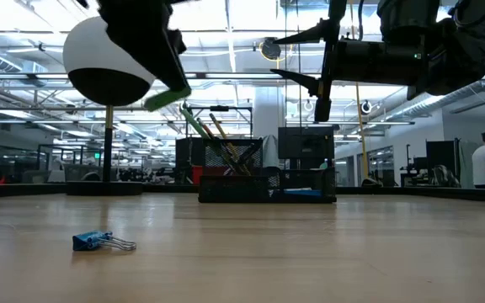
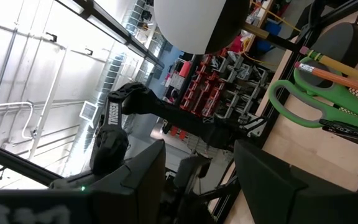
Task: Pick and place office supplies into organizer
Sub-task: Put the green eraser into the black desk organizer
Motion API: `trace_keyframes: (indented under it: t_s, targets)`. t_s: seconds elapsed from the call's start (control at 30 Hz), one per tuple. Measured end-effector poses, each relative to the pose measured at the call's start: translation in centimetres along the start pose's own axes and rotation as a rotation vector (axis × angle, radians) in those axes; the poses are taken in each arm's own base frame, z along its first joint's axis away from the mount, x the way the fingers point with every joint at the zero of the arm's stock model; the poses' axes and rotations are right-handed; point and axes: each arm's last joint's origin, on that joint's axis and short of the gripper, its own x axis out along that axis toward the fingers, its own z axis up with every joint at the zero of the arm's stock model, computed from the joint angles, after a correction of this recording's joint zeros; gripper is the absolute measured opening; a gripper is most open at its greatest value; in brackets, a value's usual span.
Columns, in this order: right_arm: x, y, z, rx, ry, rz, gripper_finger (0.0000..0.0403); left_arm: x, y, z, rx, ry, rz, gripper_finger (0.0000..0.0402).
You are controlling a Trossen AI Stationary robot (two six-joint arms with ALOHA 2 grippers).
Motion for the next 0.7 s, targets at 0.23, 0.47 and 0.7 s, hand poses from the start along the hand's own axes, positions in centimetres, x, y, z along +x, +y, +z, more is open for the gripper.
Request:
trace_keyframes:
  t_s: [0.23, 0.47, 0.7]
  targets:
    - [0.0, 0.0, 0.0, 0.0, 0.0, 0.0, 0.0181, 0.1, 2.5, 0.9, -0.062, -0.058, 0.035, 0.0049]
    - [0.0, 0.0, 0.0, 0.0, 0.0, 0.0, 0.0181, 0.4, 5.0, 1.3, -0.081, -0.07, 0.074, 0.0049]
    - [0.0, 0.0, 0.0, 0.0, 0.0, 0.0, 0.0181, 0.6, 7.6, 1.4, -0.075, -0.063, 0.091, 0.0049]
